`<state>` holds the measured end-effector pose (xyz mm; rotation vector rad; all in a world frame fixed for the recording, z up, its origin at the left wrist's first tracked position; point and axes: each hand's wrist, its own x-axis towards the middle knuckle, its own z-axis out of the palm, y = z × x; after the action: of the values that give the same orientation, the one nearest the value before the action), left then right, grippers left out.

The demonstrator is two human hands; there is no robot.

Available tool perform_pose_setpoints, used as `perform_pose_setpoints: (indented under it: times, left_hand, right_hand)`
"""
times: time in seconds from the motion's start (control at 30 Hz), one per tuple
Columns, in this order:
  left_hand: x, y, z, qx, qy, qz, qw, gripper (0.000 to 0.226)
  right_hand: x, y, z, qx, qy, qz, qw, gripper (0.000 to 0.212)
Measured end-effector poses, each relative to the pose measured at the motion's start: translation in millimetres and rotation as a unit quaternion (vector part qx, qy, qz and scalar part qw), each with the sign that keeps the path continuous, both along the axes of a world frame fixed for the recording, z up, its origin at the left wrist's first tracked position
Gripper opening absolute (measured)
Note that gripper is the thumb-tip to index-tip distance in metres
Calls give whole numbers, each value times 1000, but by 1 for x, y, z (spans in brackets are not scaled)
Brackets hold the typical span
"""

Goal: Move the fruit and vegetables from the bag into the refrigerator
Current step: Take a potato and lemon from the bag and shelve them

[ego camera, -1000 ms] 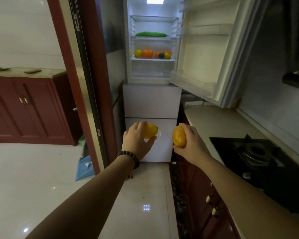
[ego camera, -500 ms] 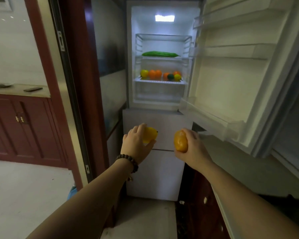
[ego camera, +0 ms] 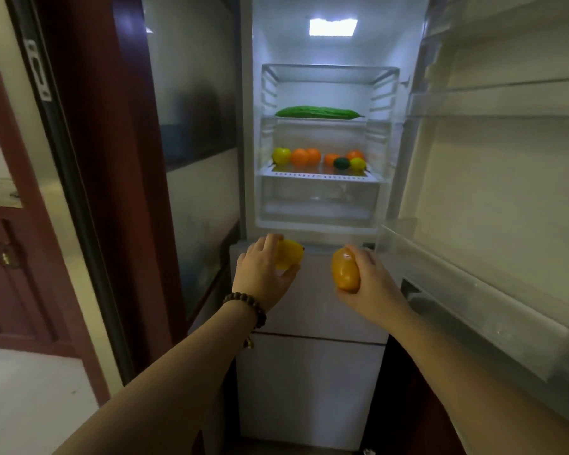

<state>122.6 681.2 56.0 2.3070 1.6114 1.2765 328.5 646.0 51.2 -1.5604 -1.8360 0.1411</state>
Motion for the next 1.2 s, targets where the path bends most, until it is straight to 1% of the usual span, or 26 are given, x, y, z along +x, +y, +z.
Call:
perform_pose_setpoints:
  times: [0.1,0.2,0.3,0.37,0.53,0.63,0.77,0.87,0.93,1.0,1.07,1.2]
  left_hand:
    - [-5,58,12,22,-7,-16,1000,54]
    - [-10,116,28,22,-15,-33,999,55]
    - [-9,170,42,25,-26,-59,998,57]
    - [-5,203,49,28,-31,-54,998,58]
    - [18,284,60,49,-98,-71,991,61]
    - [37,330,65,62,-107,-79,989,61]
    - [66,388,71,73,-86,-91,989,60]
    - [88,434,78,86,-43,-96,991,60]
    - [104,461,84,70,-23,-108,991,65]
    - [121,485,93,30,-25,-113,993,67]
    - [138,509,101,8,-24,-114,993,61]
    - [177,556,108,42,45,-170,984,54]
  right_hand:
    - [-5,58,9,5,-10,-14,1000,85]
    - [-8,116,25,23,1,-40,999,84]
    - [-8,163,41,30,-1,-65,997,87]
    - [-6,189,49,41,-3,-71,997,87]
    - [13,249,60,40,4,-79,996,88]
    - [32,283,64,39,-4,-99,994,88]
    - [58,331,74,44,-16,-106,993,88]
    - [77,369,85,68,-36,-109,991,88]
    - [90,392,93,74,-46,-119,989,89]
    - [102,413,100,76,-52,-124,988,89]
    - [114,431,103,79,-60,-131,986,90]
    - [129,452,102,59,-61,-165,983,92]
